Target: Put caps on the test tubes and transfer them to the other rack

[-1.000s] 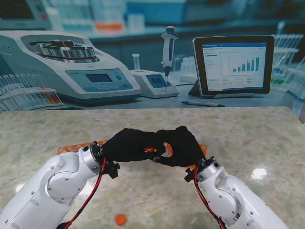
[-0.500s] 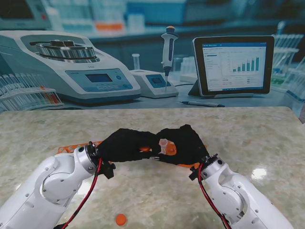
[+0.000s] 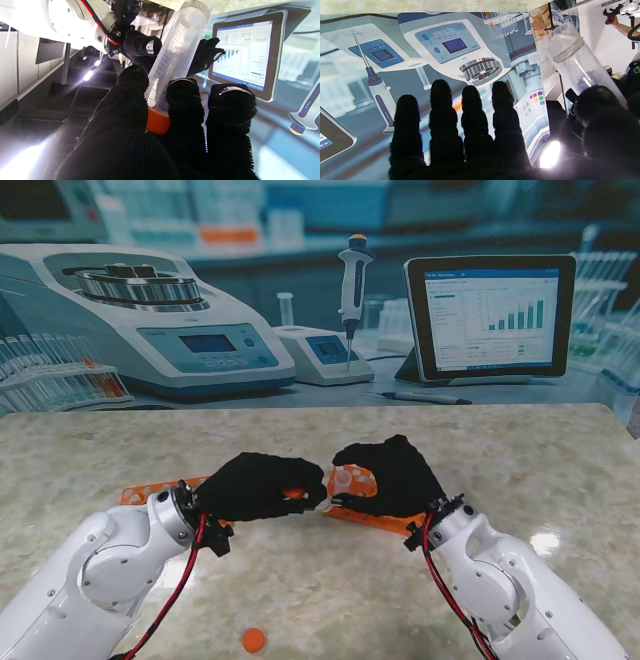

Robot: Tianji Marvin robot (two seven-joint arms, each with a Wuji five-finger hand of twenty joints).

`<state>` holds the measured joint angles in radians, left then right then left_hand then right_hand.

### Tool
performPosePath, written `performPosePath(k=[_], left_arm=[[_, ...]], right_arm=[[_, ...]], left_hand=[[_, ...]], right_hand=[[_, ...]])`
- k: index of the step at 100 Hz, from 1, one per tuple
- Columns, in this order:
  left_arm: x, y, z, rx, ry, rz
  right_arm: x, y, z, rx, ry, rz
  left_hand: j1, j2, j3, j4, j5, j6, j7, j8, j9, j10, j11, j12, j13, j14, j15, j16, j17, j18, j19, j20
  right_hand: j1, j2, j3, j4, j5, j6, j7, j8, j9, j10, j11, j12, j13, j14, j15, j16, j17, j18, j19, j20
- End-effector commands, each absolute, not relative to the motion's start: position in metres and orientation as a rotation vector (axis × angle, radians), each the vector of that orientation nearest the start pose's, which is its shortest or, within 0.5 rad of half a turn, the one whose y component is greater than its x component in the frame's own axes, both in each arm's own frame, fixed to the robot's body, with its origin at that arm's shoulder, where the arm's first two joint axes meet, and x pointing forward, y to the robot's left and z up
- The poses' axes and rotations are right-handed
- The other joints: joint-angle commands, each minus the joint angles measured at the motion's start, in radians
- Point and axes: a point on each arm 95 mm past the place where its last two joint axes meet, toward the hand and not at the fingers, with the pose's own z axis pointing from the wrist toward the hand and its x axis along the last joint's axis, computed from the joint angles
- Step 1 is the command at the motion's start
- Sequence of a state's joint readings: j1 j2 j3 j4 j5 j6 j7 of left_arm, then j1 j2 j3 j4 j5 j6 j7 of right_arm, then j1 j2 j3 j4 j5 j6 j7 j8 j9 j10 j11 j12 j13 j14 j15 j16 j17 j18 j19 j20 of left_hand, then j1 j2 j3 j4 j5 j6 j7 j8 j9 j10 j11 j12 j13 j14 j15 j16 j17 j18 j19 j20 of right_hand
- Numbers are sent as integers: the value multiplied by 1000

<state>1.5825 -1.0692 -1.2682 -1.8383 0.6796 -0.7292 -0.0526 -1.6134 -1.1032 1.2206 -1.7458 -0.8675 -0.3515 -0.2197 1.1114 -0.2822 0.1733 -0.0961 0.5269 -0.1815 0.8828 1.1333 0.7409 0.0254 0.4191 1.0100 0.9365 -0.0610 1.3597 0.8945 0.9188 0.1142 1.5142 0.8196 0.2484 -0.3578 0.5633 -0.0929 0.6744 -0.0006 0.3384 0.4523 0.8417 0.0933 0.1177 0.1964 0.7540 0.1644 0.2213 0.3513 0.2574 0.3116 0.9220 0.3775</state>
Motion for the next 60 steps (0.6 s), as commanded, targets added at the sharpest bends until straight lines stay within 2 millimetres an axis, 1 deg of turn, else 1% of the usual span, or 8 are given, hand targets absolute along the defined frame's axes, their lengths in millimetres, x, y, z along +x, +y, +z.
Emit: performPosePath(k=[1,24,52,60], left_arm=[[349,-57,-221,-649,1683,-2366],[353,-52,-226,-682,1682,-2340],[358,-43,-231,-721,1677,-2306],[359,-41,-233,-728,1673,-2299]], right_arm=[[372,46,-255,916,1377,2078],[378,50,-245,899,1458,2072],[387,58,-230,873,1533,2066],[389,61,-226,864,1556,2066]], left_hand=[[180,210,355,66,171,-93,392,175,109,-30,359,58,-24,-255,-9,-2,11,10,-4,41],[180,210,355,66,171,-93,392,175,109,-30,359,58,-24,-255,-9,-1,8,14,-6,44],[180,210,354,66,174,-91,391,174,108,-29,361,59,-28,-250,-7,6,0,19,-14,49],[180,211,354,66,176,-89,391,174,108,-28,361,60,-28,-247,-6,8,0,19,-14,51]], right_hand=[[-33,27,19,7,-39,-1,-17,-11,-25,-3,-6,-8,-36,1,-40,-18,-21,16,-23,-20],[-30,28,16,7,-40,-19,-13,-9,-27,-10,-6,-6,-44,-11,-44,-21,-25,13,-25,-20],[-28,31,12,7,-42,-15,-10,-9,-26,-10,-5,-4,-43,-16,-44,-22,-23,9,-25,-18],[-27,30,12,7,-37,-19,-8,-8,-24,-15,-5,-3,-43,-17,-45,-22,-22,10,-25,-18]])
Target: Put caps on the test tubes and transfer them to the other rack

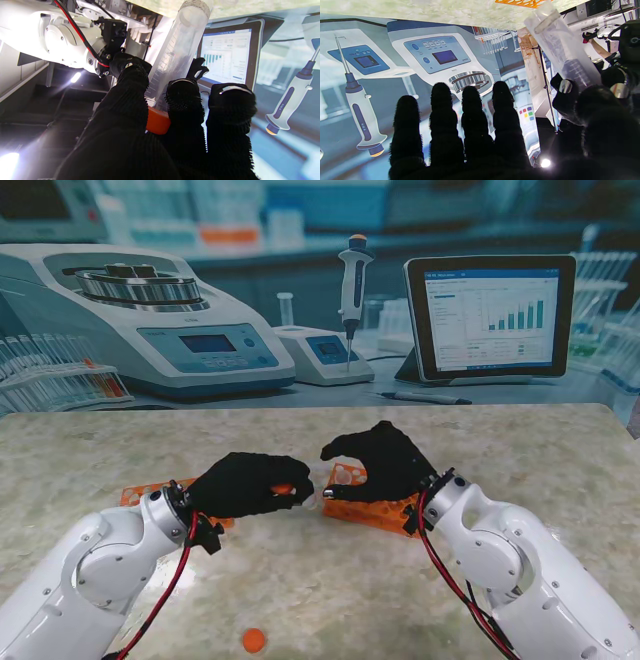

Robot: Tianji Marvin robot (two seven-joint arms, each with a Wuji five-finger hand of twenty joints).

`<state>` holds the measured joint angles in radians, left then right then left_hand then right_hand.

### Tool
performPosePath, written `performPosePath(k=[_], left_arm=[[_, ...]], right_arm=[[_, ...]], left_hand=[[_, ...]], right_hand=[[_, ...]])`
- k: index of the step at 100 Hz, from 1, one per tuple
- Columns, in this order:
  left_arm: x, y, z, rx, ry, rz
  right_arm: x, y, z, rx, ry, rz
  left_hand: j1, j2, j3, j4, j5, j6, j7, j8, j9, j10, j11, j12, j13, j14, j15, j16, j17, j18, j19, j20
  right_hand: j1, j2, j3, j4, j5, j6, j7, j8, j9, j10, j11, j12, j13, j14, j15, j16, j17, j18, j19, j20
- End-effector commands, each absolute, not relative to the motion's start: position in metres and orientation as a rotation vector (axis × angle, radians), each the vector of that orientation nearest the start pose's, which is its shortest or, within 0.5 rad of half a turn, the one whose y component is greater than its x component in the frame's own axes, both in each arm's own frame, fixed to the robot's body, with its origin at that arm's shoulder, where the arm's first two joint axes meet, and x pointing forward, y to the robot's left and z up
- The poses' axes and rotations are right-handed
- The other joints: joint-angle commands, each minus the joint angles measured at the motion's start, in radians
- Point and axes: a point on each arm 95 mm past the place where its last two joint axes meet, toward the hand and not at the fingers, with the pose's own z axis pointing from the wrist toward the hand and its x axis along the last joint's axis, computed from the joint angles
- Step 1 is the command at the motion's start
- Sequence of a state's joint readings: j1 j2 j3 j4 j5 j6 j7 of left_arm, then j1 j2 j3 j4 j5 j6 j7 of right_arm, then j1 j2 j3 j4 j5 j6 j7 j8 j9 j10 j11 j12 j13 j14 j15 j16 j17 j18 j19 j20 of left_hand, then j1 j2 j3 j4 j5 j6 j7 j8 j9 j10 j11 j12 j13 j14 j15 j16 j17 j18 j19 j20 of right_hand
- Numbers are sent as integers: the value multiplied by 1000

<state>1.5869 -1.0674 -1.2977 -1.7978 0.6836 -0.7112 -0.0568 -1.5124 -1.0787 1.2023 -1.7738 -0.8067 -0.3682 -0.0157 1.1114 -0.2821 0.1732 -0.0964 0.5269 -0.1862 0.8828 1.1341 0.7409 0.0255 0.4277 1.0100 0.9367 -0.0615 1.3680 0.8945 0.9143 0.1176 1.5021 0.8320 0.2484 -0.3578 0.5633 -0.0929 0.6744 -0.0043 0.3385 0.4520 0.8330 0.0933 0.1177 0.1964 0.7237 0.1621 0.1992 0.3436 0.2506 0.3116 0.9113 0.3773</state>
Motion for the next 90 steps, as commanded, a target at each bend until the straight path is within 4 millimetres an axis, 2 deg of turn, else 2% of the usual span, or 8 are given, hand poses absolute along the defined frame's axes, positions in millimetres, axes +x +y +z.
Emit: performPosePath(k=[1,28,90], left_arm=[[359,-40,-233,-729,1673,-2298],[364,-32,-237,-755,1667,-2266],[370,-10,-242,-798,1647,-2195]], right_arm=[[389,61,-226,863,1560,2066],[395,71,-215,849,1702,2032],[415,93,-197,839,1846,1974]], left_hand=[[180,210,354,66,176,-84,391,173,107,-28,352,60,-29,-247,-14,8,4,15,-2,38],[180,210,353,66,176,-84,390,173,107,-28,353,61,-31,-242,-13,13,-3,21,-4,44],[180,211,355,65,178,-83,390,173,105,-28,354,61,-32,-236,-12,22,-13,29,2,60]], right_hand=[[-28,30,12,7,-38,-14,-8,-8,-16,-14,-5,-3,-13,-14,-23,-14,-16,10,-15,-18],[-27,31,11,6,-21,-45,9,1,-12,-26,-1,4,-5,-26,-20,-12,-23,14,-18,-14],[-27,34,9,5,-12,-77,25,17,5,-41,5,24,-8,-35,-27,-11,-29,13,-30,-4]])
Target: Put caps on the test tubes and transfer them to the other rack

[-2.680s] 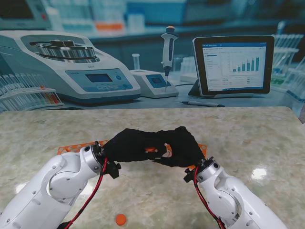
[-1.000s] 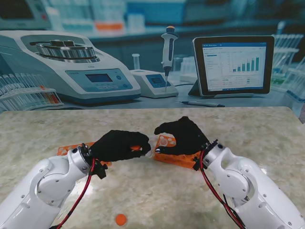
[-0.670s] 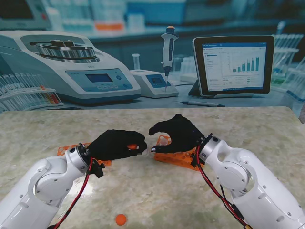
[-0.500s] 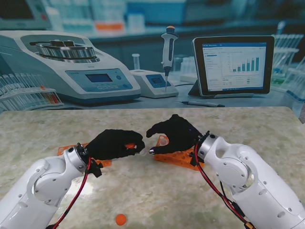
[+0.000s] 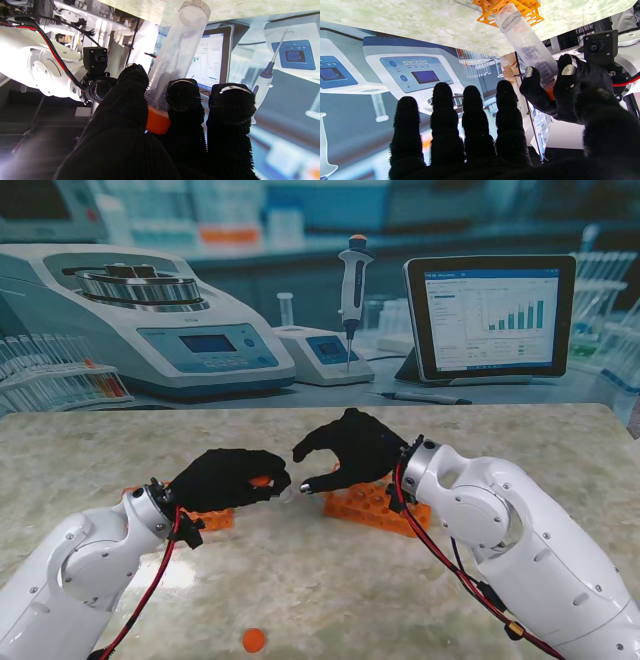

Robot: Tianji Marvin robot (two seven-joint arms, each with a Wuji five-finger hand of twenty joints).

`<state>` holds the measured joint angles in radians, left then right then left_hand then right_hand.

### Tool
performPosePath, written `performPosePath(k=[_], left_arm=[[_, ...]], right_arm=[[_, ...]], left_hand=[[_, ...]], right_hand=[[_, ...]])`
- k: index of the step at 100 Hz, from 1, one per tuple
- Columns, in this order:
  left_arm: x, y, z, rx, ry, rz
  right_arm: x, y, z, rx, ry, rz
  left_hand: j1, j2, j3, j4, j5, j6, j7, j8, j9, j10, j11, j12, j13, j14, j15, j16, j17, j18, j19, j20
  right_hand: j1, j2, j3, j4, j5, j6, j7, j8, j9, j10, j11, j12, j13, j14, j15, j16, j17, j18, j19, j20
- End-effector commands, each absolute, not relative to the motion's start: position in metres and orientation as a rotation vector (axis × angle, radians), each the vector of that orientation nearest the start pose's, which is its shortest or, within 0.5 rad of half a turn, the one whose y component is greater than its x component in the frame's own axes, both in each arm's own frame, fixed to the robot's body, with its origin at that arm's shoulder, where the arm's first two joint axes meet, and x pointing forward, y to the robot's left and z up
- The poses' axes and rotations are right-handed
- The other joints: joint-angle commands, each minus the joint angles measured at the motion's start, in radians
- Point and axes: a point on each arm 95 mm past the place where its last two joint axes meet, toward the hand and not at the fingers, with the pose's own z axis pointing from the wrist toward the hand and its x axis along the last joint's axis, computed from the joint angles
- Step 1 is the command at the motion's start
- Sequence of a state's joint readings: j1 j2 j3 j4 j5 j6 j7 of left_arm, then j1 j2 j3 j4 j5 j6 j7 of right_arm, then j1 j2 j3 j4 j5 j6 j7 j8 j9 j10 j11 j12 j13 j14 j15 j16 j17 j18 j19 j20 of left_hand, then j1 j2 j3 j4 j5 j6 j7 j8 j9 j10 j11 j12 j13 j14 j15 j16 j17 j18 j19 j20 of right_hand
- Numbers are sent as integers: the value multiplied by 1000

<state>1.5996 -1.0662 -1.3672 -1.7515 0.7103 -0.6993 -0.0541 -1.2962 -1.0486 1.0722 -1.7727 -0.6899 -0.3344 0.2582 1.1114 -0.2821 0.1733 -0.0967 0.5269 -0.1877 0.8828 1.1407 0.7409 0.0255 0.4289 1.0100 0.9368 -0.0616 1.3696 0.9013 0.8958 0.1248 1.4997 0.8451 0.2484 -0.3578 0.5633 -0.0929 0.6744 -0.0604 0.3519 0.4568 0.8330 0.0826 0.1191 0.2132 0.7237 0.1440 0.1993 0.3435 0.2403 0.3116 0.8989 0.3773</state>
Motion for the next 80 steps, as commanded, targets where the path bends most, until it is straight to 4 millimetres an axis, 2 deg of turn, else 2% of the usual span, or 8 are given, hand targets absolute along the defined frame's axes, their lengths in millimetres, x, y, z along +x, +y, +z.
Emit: performPosePath(k=[1,40,80], left_arm=[[371,-9,-242,-798,1647,-2194],[377,9,-247,-844,1625,-2136],[380,32,-252,-883,1601,-2058]], right_arm=[[416,93,-197,840,1848,1973],[429,98,-191,872,1919,1911],[431,86,-197,907,1881,1901]], left_hand=[[180,211,355,65,178,-82,390,166,105,-28,353,61,-32,-236,-14,15,6,22,4,47],[180,211,355,65,177,-80,389,166,104,-25,354,61,-35,-230,-12,21,0,27,3,50],[180,211,355,64,178,-78,391,165,102,-23,354,62,-37,-225,-12,26,-9,32,6,55]], right_hand=[[-27,33,9,5,-11,-21,12,13,5,-30,4,7,-8,-16,-27,-11,-18,13,-17,-4],[-23,34,5,4,-9,-22,14,16,11,-34,6,14,-3,-22,-26,-10,-17,13,-18,3],[-22,35,5,4,-5,-23,16,18,16,-34,8,20,-2,-20,-25,-9,-17,15,-19,9]])
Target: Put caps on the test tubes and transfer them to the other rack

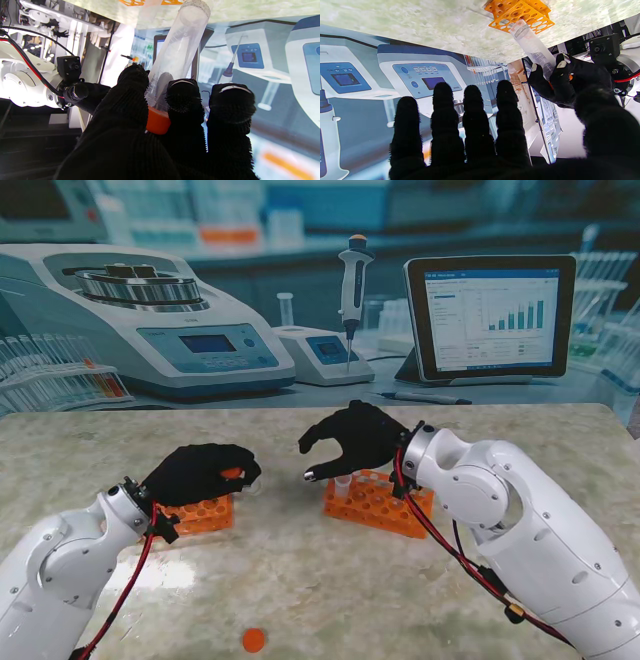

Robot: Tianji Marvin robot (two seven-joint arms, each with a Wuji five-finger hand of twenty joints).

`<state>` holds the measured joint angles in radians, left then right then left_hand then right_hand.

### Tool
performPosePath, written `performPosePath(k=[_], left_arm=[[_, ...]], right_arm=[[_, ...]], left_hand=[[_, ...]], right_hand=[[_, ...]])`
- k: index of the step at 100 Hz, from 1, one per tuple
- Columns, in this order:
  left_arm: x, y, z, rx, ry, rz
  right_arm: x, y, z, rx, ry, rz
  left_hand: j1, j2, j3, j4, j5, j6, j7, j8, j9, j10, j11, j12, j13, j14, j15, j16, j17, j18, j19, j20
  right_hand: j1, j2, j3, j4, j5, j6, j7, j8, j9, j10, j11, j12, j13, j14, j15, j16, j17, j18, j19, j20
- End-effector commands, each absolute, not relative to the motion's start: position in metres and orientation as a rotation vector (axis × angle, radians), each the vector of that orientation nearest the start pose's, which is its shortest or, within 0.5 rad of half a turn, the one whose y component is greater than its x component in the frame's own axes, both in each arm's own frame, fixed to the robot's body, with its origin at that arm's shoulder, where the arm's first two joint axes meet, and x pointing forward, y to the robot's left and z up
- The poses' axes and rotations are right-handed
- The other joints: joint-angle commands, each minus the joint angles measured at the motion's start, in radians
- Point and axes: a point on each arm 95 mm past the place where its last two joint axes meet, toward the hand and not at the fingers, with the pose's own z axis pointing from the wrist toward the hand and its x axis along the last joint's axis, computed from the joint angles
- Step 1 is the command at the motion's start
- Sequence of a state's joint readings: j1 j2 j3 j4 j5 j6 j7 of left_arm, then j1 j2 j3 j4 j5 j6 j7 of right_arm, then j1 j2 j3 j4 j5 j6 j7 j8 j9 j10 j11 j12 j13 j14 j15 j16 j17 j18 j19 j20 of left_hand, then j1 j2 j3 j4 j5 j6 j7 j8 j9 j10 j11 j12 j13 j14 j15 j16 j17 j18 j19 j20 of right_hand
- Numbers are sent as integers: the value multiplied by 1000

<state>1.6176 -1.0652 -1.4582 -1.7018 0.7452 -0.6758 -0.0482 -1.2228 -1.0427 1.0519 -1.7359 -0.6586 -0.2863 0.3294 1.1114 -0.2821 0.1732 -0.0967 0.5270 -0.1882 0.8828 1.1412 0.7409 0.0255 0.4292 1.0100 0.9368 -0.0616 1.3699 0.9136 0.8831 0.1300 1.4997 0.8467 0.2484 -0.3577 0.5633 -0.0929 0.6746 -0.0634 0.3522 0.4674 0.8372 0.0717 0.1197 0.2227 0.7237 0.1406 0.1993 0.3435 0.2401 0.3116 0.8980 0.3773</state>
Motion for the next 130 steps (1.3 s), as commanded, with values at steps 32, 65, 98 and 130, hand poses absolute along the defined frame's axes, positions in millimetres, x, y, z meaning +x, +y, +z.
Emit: performPosePath(k=[32,65,98,130], left_arm=[[380,53,-256,-908,1580,-1987],[380,75,-264,-947,1544,-1921],[380,94,-274,-990,1519,-1858],[383,110,-283,-1034,1501,-1795]], right_arm=[[434,76,-206,941,1865,1879],[435,72,-211,958,1857,1869],[436,65,-220,987,1845,1858],[436,64,-225,1005,1846,1855]], left_hand=[[180,211,355,64,176,-77,390,164,101,-23,353,62,-38,-221,-12,17,0,30,5,54],[180,211,357,64,175,-75,391,162,100,-20,353,62,-40,-216,-11,21,-5,34,10,56],[180,211,358,63,175,-74,392,160,99,-18,353,62,-40,-212,-10,25,-9,38,15,56],[180,210,359,63,175,-73,392,159,99,-18,353,63,-40,-209,-9,28,-10,40,18,55]], right_hand=[[-20,34,5,4,-4,-21,16,9,14,-24,8,14,-3,-16,-25,-8,-19,16,-19,12],[-20,33,6,4,-3,-19,16,10,13,-24,7,15,-3,-15,-25,-7,-20,16,-20,15],[-18,32,7,4,-3,-20,16,11,13,-24,7,15,-4,-15,-25,-7,-21,16,-21,17],[-17,31,8,4,-4,-18,16,11,13,-25,7,16,-4,-15,-25,-7,-22,17,-22,19]])
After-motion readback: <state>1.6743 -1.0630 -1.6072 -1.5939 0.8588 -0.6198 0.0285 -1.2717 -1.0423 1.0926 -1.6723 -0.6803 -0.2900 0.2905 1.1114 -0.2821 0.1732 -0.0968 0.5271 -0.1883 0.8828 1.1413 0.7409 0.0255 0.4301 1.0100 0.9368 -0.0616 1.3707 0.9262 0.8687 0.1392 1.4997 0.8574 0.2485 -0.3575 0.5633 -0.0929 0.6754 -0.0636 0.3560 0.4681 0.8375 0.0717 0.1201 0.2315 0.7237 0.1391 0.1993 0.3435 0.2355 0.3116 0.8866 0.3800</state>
